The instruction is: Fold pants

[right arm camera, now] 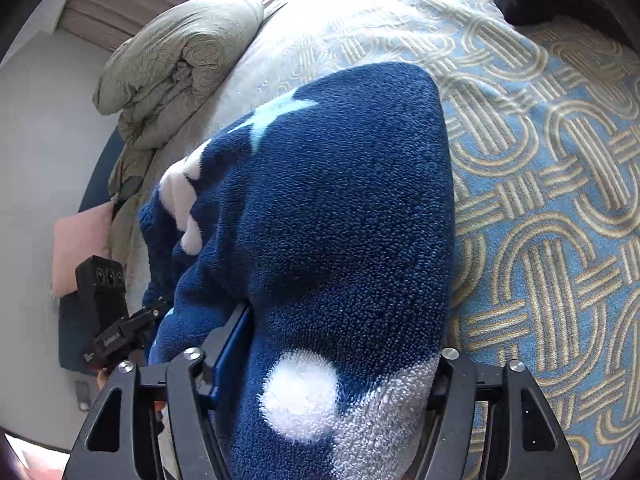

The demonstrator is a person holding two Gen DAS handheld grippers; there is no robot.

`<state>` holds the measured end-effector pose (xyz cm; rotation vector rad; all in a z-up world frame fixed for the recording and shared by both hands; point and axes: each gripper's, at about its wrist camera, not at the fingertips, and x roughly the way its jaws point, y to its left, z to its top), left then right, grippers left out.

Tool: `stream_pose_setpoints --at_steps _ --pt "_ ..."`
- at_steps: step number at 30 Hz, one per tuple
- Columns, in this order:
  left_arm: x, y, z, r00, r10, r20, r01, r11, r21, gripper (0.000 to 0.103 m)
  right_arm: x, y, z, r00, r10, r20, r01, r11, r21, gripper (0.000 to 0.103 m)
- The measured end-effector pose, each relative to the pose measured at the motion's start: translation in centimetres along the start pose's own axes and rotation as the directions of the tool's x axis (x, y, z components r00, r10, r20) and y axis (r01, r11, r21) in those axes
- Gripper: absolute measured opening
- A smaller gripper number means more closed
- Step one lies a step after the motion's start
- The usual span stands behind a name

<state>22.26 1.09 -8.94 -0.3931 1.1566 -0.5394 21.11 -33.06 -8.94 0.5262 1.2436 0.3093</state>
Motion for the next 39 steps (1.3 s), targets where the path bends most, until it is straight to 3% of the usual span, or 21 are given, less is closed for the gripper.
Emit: stream_pose_setpoints --at_steps 4,9,16,25,39 --pt "-1.5 -2.8 -0.7 0.996 0.067 0.061 -0.073 0.993 0.097 0.069 -1.3 1.3 -0.2 0.999 0.026 0.039 -0.023 0.997 -0.078 0.049" --pt "-4.1 -6.9 -1.8 0.990 0.089 0.112 -0.111 0.972 0.209 0.068 -2.6 2.1 -1.1 0.997 0.032 0.074 -0.024 0.994 -0.108 0.049" --pt "-6.8 -10.5 -2.7 0.986 0.071 0.152 -0.111 0.956 0.271 0.068 -6.2 1.7 -2.6 0.987 0.062 0.149 -0.044 0.991 -0.124 0.049" --pt "-6.9 -15.3 -4.8 0.987 0.068 0.146 -0.117 0.925 0.360 0.068 -11.3 0.2 -6.5 0.965 0.064 0.253 -0.028 0.989 -0.146 0.049" --pt "-5.3 -23.4 -8.3 0.992 0.037 0.118 -0.091 0.860 0.503 0.068 -17.4 -4.1 -12.5 0.923 0.049 0.381 -0.022 0.997 -0.074 0.049"
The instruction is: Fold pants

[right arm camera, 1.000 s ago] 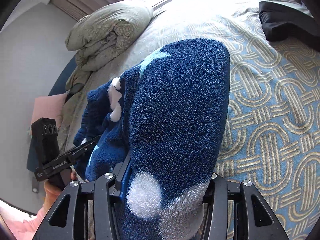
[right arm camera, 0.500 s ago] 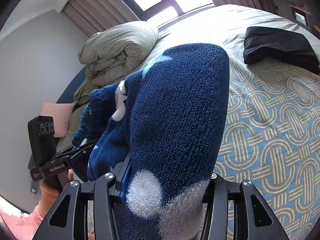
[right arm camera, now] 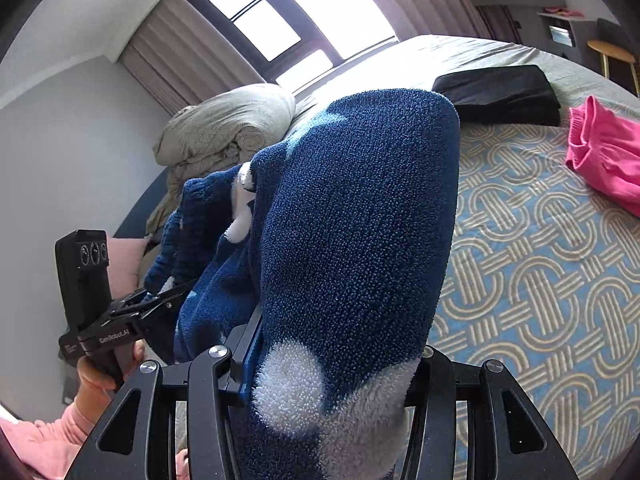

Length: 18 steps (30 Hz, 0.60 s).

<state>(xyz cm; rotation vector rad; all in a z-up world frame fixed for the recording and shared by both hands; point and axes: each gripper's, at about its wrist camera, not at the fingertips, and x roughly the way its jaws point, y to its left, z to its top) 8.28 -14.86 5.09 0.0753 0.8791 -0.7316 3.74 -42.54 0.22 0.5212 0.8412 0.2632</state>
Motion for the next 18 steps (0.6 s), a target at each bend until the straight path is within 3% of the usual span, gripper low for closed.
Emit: stream_pose_setpoints --at_steps 10,18 --pt "4.1 -8.3 3.2 0.994 -0.098 -0.045 0.101 0.992 0.075 0.068 -8.3 -5.6 -1.5 0.992 -0.067 0.108 0.058 0.995 0.077 0.049" --pt "8.4 -16.3 7.5 0.981 -0.180 -0.079 0.192 0.961 0.197 0.068 -14.9 -11.9 -2.3 0.974 -0.139 0.178 0.104 0.976 0.193 0.049"
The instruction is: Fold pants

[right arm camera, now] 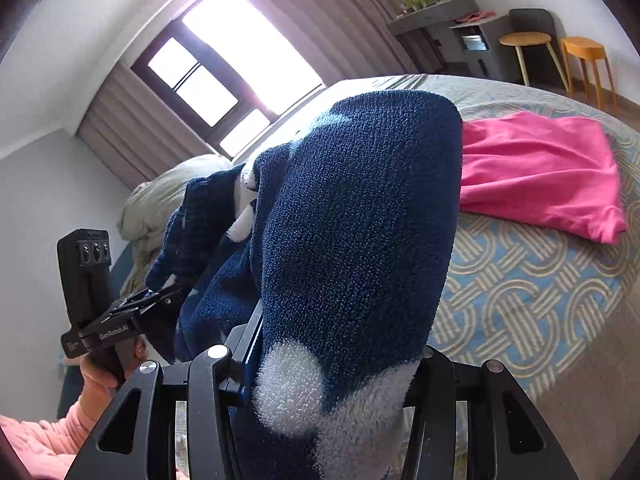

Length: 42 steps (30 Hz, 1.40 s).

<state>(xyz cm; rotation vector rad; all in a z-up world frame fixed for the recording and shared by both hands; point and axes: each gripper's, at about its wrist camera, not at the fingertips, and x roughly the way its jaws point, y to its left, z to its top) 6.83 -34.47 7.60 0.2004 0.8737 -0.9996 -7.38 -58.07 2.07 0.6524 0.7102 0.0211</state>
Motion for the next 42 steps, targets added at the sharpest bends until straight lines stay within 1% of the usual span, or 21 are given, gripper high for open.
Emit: stream_pose_setpoints --at_steps 5,8,10,14,16,19,21,23,24,25,26,27,28,29,30,31,33,35,37,39,42 --pt "3.2 -3.6 4.8 0.999 -0.036 0.017 0.034 0.995 0.091 0.068 -3.7 -3.4 2.5 0.996 -0.051 0.076 0.049 0.998 0.025 0.049" --pt "5.2 -5.6 8.3 0.998 -0.056 0.040 0.050 0.990 0.135 0.068 -5.6 -4.9 5.0 0.984 -0.098 0.146 0.095 0.995 0.031 0.049" --pt "6.9 -6.5 10.8 0.996 -0.072 0.042 0.066 0.987 0.146 0.068 -6.5 -5.9 6.8 0.976 -0.128 0.177 0.121 0.991 0.048 0.049" --pt "10.8 -7.8 15.2 0.994 -0.105 0.017 0.101 0.985 0.142 0.068 -7.9 -7.4 10.4 0.956 -0.185 0.228 0.176 0.982 0.062 0.049" --pt "12.6 -8.3 16.6 0.994 -0.110 0.003 0.109 0.984 0.142 0.068 -8.3 -8.7 11.8 0.949 -0.212 0.235 0.199 0.977 0.075 0.049" --pt "15.4 -8.2 18.0 0.993 -0.112 -0.023 0.114 0.984 0.134 0.068 -7.7 -10.4 13.5 0.946 -0.231 0.229 0.212 0.972 0.103 0.049" --pt "17.5 -7.9 18.1 0.995 -0.091 -0.041 0.096 0.987 0.132 0.068 -7.0 -12.2 14.3 0.946 -0.241 0.215 0.218 0.968 0.127 0.050" --pt "20.6 -7.3 17.4 0.996 -0.034 -0.077 0.044 0.989 0.139 0.071 -5.9 -14.2 14.7 0.949 -0.248 0.192 0.222 0.963 0.150 0.051" --pt "22.8 -6.7 16.9 0.993 0.014 -0.121 0.003 0.991 0.137 0.077 -5.1 -15.6 14.9 0.951 -0.256 0.172 0.229 0.959 0.164 0.052" --pt "25.1 -6.1 16.3 0.982 0.079 -0.169 -0.055 0.989 0.139 0.077 -3.9 -17.3 15.0 0.951 -0.274 0.140 0.248 0.952 0.181 0.053" --pt "27.4 -5.4 15.3 0.969 0.117 -0.218 -0.089 0.987 0.134 0.088 -2.6 -19.1 15.0 0.949 -0.302 0.090 0.277 0.937 0.214 0.053" --pt "28.2 -4.5 14.7 0.974 0.086 -0.210 -0.069 0.994 0.089 0.094 -0.8 -21.2 14.5 0.939 -0.343 0.015 0.328 0.908 0.260 0.057" --pt "28.3 -3.8 14.3 0.980 0.075 -0.187 -0.069 0.997 0.041 0.102 0.4 -22.8 13.8 0.934 -0.357 -0.025 0.349 0.890 0.295 0.062" --pt "28.4 -3.4 14.1 0.979 0.067 -0.193 -0.066 0.998 0.011 0.103 0.7 -23.9 12.9 0.939 -0.344 -0.001 0.325 0.886 0.332 0.064" --pt "28.3 -3.4 14.0 0.978 0.062 -0.199 -0.063 0.998 -0.001 0.103 0.5 -24.4 12.2 0.949 -0.313 0.039 0.280 0.892 0.353 0.064" --pt "28.1 -3.7 14.0 0.977 0.074 -0.198 -0.072 0.997 0.016 0.103 0.1 -24.6 11.7 0.955 -0.293 0.056 0.254 0.897 0.361 0.064" --pt "28.1 -4.9 14.4 0.976 0.139 -0.170 -0.120 0.986 0.114 0.103 -0.2 -24.6 11.4 0.955 -0.292 0.057 0.254 0.899 0.356 0.064" --pt "27.7 -6.3 14.3 0.970 0.204 -0.133 -0.175 0.963 0.206 0.103 -0.2 -24.2 11.6 0.946 -0.320 0.047 0.286 0.894 0.345 0.065" --pt "27.4 -7.2 13.9 0.963 0.251 -0.097 -0.217 0.939 0.266 0.103 0.2 -24.1 12.2 0.931 -0.363 0.037 0.332 0.886 0.324 0.069" --pt "27.3 -7.5 13.7 0.960 0.271 -0.074 -0.239 0.926 0.291 0.103 0.3 -23.4 12.2 0.914 -0.403 0.038 0.375 0.879 0.295 0.072" --pt "27.0 -7.6 14.0 0.960 0.273 -0.063 -0.246 0.928 0.280 0.103 0.7 -22.7 11.6 0.907 -0.420 0.041 0.390 0.871 0.298 0.075"
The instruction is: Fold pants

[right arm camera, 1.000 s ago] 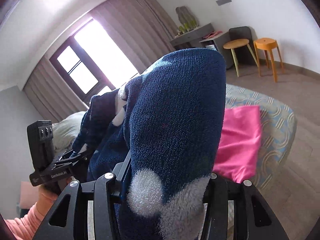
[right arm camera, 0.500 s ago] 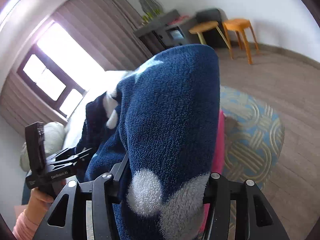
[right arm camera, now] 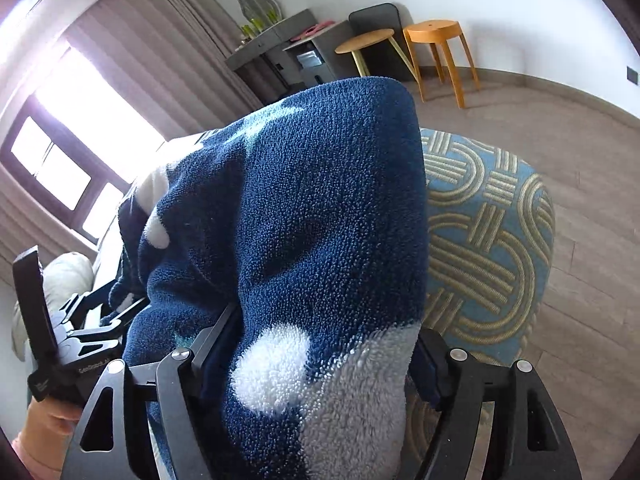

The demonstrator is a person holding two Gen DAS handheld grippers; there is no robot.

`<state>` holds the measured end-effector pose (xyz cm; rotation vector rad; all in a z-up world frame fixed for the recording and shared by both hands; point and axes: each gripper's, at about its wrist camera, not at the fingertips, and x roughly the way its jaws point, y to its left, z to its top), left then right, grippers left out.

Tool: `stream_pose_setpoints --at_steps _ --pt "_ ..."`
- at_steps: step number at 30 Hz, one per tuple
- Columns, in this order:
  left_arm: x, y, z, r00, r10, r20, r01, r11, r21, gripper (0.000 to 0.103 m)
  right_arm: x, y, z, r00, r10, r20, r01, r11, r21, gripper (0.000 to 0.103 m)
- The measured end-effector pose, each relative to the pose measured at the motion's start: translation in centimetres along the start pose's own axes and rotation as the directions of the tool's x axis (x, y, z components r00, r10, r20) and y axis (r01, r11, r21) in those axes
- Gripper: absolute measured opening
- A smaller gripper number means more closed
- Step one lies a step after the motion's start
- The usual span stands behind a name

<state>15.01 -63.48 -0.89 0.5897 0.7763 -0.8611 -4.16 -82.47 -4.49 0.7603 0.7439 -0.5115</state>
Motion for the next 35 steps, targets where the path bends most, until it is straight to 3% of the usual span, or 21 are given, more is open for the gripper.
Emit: stream_pose_setpoints --at_steps 3,5,7,10,13,21,25,35 --pt "-2.7 -0.8 -0.4 0.998 0.023 0.050 -0.024 0.999 0.021 0.099 -1.3 0.2 -0.7 0.999 -0.027 0.030 0.025 0.998 0.060 0.075" --pt "-5.1 -1.4 -0.7 0.995 0.015 0.094 -0.021 0.998 0.059 0.098 -3.7 1.4 -1.5 0.991 -0.086 0.101 0.083 0.996 0.039 0.074" --pt "-7.6 -2.0 -1.0 0.990 0.004 0.143 -0.017 0.995 0.094 0.099 -7.0 3.3 -2.6 0.969 -0.140 0.202 0.144 0.990 -0.005 0.074" --pt "-11.5 -3.0 -1.7 0.982 0.002 0.189 -0.027 0.991 0.130 0.099 -11.9 5.6 -4.2 0.953 -0.092 0.287 0.113 0.992 -0.057 0.074" --pt "-15.6 -3.6 -3.2 0.976 -0.002 0.219 -0.027 0.991 0.132 0.098 -15.6 8.3 -6.3 0.952 -0.045 0.304 0.085 0.989 -0.122 0.074" --pt "-23.6 -2.4 -8.3 0.964 -0.129 0.233 0.124 0.992 0.037 0.099 -21.5 13.9 -12.5 0.934 -0.057 0.353 0.121 0.979 -0.164 0.075" --pt "-26.2 -1.7 -10.6 0.954 -0.114 0.278 0.118 0.993 0.003 0.099 -23.0 15.9 -15.5 0.942 -0.074 0.328 0.152 0.964 -0.219 0.075" --pt "-29.2 -1.0 -13.3 0.939 -0.095 0.331 0.106 0.994 -0.017 0.099 -25.0 18.8 -19.0 0.931 -0.115 0.347 0.220 0.934 -0.282 0.075"
